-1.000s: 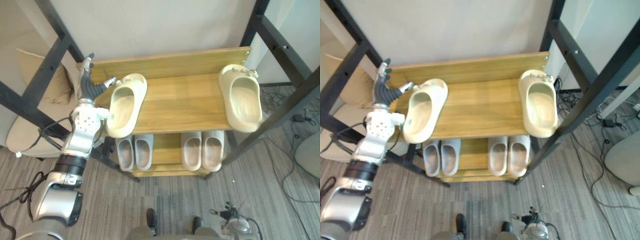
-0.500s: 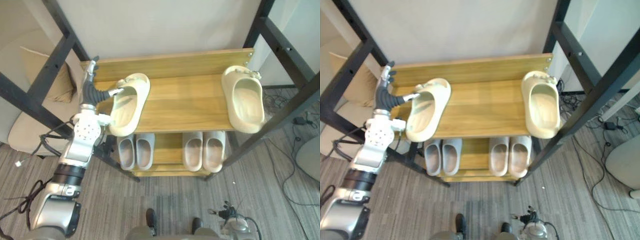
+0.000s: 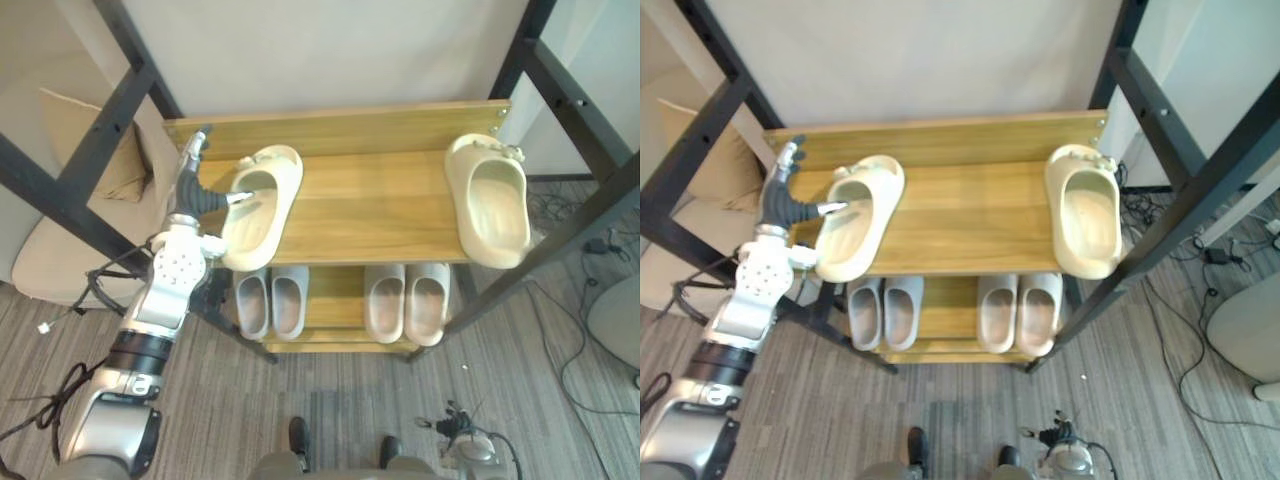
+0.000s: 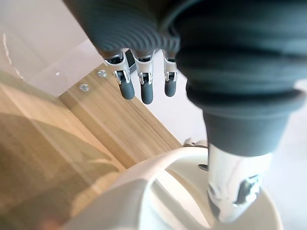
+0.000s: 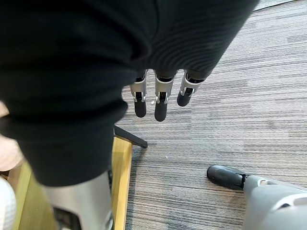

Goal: Organize the slippers on the shoe rack

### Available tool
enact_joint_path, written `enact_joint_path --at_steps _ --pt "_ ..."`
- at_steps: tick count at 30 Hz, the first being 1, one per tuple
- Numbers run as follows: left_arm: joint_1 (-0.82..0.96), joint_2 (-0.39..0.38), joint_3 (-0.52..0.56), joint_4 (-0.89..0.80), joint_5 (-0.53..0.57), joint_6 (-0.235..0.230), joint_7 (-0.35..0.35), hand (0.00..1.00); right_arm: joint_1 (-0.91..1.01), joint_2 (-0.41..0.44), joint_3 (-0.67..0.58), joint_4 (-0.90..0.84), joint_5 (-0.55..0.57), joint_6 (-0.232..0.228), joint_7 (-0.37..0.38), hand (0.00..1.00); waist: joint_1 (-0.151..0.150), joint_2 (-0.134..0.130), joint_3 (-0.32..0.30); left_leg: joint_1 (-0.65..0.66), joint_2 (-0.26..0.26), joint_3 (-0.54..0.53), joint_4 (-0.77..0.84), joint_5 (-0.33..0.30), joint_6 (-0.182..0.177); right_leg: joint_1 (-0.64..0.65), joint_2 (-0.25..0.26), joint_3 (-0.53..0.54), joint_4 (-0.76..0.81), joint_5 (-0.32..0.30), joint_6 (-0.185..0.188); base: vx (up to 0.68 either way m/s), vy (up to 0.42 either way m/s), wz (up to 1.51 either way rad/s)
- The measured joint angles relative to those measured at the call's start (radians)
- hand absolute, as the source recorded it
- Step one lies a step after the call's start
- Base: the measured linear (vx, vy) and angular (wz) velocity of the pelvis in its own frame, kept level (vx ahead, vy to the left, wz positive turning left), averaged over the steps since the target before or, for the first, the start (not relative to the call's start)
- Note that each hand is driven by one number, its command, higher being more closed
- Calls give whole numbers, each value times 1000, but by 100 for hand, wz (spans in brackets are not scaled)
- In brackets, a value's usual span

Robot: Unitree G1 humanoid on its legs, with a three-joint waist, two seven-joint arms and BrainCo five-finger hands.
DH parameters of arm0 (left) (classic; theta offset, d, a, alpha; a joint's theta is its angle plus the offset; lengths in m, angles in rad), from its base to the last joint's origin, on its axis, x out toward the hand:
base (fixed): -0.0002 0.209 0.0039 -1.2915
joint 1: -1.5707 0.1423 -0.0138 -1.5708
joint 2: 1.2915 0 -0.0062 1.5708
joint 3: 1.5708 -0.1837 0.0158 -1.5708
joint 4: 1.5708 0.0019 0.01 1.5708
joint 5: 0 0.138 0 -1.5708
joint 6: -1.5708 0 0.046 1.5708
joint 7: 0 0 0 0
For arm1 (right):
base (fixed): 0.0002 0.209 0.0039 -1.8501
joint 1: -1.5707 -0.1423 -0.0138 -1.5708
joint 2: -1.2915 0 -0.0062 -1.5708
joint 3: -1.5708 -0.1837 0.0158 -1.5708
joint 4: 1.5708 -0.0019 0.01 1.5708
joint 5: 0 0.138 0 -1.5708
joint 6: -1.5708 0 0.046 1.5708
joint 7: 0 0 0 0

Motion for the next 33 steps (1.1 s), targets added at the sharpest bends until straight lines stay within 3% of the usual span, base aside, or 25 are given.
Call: enact_joint_path --at_steps 10,11,33 --pt "-94 9 -15 113 -3 2 -4 0 -2 1 -12 -2 2 3 -1 0 0 -5 3 -22 1 6 1 0 0 -26 0 11 0 3 -1 1 1 -1" --pt "-99 16 -15 127 -4 2 -4 100 -4 1 -12 -2 2 3 -1 0 1 -5 3 -22 1 14 1 0 0 -31 0 17 0 4 -1 9 9 -14" --pt "-163 33 -72 235 -13 -14 -44 100 11 29 -42 -2 4 3 -1 0 -9 -2 2 -20 -4 24 1 8 9 -35 -6 26 -2 24 6 -10 4 -2"
